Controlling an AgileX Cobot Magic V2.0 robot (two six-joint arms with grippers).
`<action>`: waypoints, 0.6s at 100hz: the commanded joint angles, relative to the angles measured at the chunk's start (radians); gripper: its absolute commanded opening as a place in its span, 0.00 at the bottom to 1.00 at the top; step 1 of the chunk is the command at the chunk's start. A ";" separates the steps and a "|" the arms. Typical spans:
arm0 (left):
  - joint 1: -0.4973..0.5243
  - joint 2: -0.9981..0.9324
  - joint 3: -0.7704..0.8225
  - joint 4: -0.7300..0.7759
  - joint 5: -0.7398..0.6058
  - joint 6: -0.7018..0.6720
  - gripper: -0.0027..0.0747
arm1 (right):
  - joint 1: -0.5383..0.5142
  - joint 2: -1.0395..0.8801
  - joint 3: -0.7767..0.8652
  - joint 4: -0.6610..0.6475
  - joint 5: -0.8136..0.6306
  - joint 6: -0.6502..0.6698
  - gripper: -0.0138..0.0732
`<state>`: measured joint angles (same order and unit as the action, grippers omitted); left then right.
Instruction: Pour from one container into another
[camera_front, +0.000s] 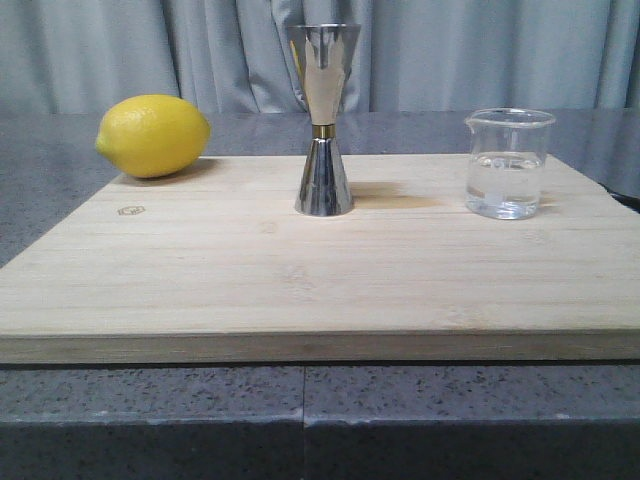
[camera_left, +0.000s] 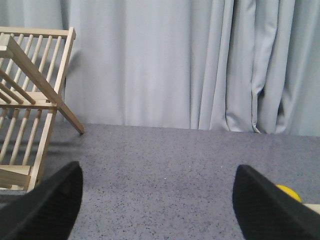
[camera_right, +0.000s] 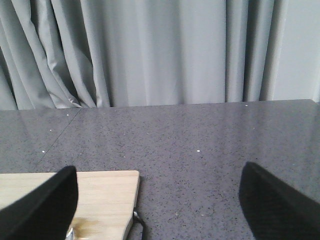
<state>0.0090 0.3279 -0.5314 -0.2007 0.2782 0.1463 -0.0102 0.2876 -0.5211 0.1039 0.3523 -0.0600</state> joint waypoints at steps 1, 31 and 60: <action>0.002 0.022 -0.057 -0.013 -0.017 0.004 0.74 | -0.004 0.024 -0.056 0.008 -0.038 -0.008 0.84; 0.002 0.202 -0.295 -0.170 0.439 0.298 0.74 | -0.004 0.189 -0.241 0.004 0.236 -0.044 0.84; 0.002 0.397 -0.310 -0.763 0.555 0.861 0.74 | -0.001 0.357 -0.328 0.088 0.355 -0.167 0.84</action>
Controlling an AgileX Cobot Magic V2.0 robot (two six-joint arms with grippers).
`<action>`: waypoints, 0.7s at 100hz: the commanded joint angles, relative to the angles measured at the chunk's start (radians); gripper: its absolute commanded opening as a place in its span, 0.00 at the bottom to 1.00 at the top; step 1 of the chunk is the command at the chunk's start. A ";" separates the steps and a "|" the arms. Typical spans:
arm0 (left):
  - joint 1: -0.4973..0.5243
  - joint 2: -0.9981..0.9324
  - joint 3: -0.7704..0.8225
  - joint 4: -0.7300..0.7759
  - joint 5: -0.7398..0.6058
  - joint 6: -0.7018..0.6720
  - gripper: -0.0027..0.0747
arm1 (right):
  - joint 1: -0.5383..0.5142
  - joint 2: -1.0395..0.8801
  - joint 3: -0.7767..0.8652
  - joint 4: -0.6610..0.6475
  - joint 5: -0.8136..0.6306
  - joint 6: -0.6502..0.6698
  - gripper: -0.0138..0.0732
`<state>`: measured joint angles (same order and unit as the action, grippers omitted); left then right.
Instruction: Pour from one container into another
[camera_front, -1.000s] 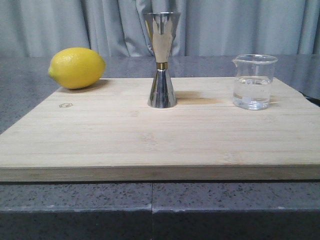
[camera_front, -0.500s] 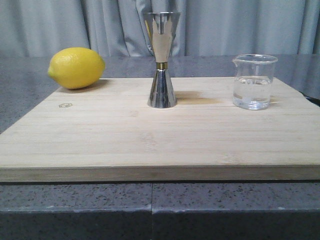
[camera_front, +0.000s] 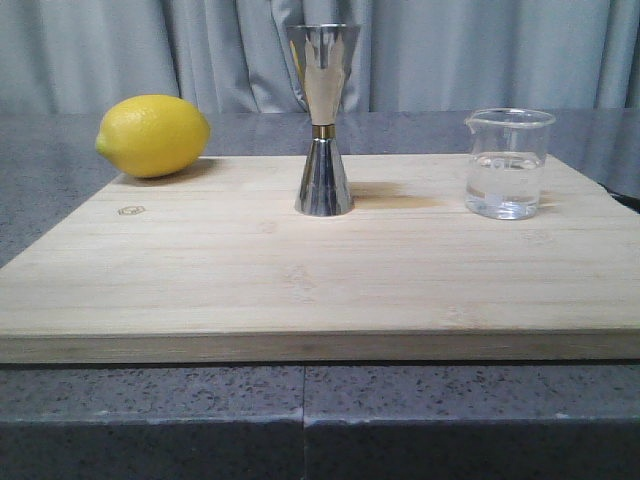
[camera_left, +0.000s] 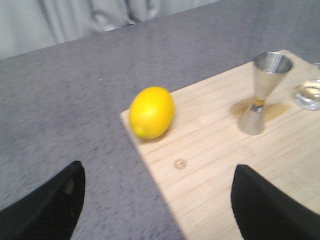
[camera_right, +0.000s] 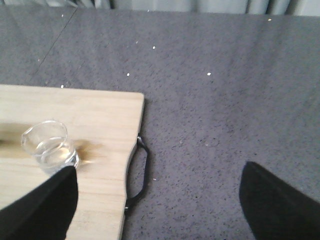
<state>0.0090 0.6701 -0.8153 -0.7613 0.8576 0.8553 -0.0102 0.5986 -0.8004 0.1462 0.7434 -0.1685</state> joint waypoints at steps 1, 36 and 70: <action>0.002 0.060 -0.026 -0.213 -0.022 0.164 0.74 | -0.001 0.053 -0.049 0.049 -0.034 -0.063 0.84; 0.002 0.332 0.051 -0.654 0.069 0.662 0.74 | -0.001 0.166 -0.071 0.093 -0.033 -0.104 0.84; -0.070 0.578 0.051 -0.868 0.177 0.992 0.74 | -0.001 0.177 -0.071 0.098 -0.069 -0.104 0.84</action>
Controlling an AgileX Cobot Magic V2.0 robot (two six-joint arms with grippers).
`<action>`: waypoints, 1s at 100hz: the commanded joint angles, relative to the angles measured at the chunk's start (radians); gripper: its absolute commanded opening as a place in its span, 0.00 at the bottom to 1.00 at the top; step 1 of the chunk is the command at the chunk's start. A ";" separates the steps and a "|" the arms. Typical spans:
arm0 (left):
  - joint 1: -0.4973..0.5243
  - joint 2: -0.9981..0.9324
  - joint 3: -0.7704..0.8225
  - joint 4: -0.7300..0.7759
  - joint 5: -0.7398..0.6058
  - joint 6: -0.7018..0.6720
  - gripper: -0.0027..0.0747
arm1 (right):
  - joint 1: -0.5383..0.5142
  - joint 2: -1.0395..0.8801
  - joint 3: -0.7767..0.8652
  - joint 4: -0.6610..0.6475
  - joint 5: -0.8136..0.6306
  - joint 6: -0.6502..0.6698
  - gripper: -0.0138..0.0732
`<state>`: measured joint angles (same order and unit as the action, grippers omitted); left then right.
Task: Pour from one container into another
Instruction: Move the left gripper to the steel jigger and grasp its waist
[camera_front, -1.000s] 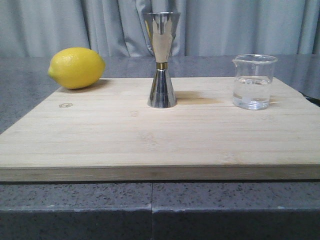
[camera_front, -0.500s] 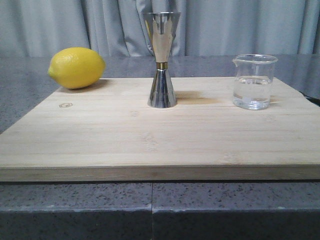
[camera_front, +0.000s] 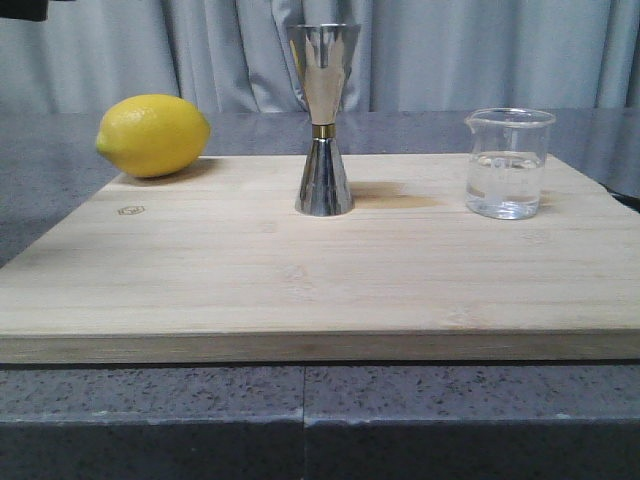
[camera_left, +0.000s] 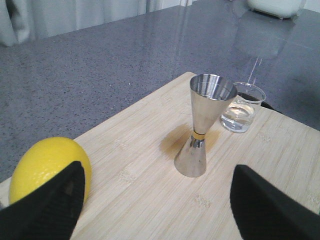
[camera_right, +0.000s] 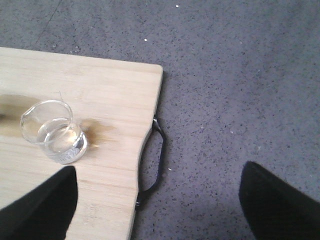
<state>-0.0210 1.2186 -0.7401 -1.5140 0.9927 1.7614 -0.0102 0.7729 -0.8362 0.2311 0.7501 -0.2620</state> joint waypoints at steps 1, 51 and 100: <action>-0.049 0.034 -0.024 -0.118 0.042 0.093 0.74 | -0.001 0.003 -0.035 0.013 -0.075 -0.011 0.84; -0.319 0.337 -0.098 -0.338 0.040 0.393 0.74 | -0.001 0.003 -0.035 0.014 -0.075 -0.011 0.84; -0.418 0.542 -0.293 -0.338 0.057 0.393 0.74 | -0.001 0.003 -0.035 0.014 -0.075 -0.011 0.84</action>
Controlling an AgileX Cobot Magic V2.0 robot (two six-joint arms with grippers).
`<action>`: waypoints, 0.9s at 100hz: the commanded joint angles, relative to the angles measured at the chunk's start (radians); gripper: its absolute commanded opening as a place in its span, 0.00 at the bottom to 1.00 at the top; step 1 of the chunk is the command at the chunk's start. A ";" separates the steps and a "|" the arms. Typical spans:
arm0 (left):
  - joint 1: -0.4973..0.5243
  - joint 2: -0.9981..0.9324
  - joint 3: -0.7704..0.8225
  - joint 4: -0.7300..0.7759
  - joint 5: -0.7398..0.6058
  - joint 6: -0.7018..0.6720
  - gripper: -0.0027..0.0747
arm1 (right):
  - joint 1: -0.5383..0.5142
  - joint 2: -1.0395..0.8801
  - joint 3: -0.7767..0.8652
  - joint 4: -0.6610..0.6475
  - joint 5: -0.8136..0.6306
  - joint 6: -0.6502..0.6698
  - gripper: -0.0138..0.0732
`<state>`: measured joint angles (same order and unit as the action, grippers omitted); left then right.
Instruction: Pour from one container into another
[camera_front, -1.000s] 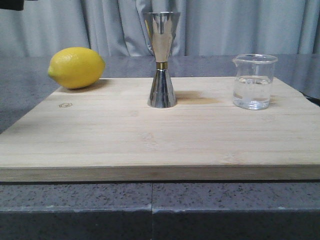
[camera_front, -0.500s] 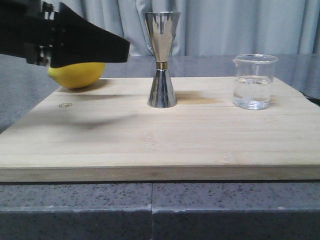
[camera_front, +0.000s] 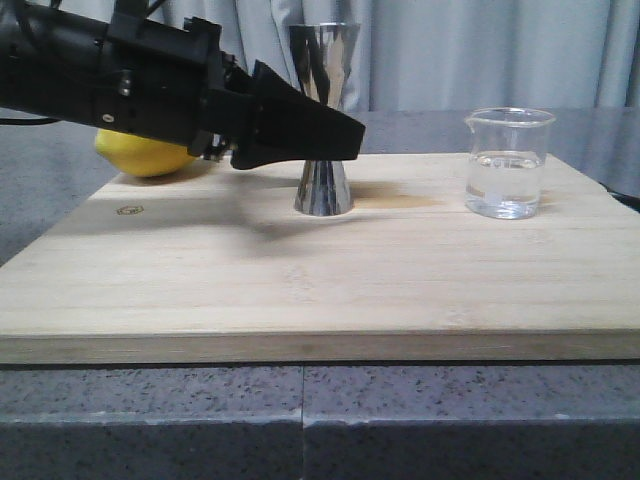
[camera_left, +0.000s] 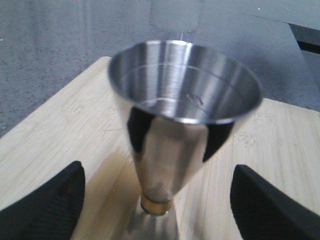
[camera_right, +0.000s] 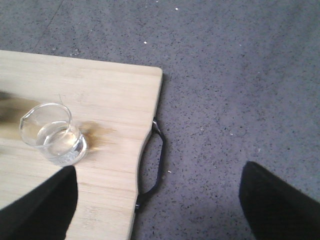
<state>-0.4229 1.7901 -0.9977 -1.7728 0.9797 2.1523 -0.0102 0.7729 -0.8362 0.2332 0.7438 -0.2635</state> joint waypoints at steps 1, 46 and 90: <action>-0.016 -0.029 -0.035 -0.079 0.070 0.002 0.74 | -0.001 0.003 -0.035 0.012 -0.069 -0.009 0.84; -0.016 -0.021 -0.037 -0.079 0.101 0.002 0.51 | -0.001 0.003 -0.035 0.012 -0.067 -0.009 0.84; -0.016 -0.021 -0.037 -0.079 0.117 0.002 0.19 | -0.001 0.003 -0.035 0.027 -0.071 -0.009 0.84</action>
<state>-0.4308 1.8063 -1.0076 -1.7735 1.0210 2.1527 -0.0102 0.7729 -0.8362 0.2352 0.7438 -0.2635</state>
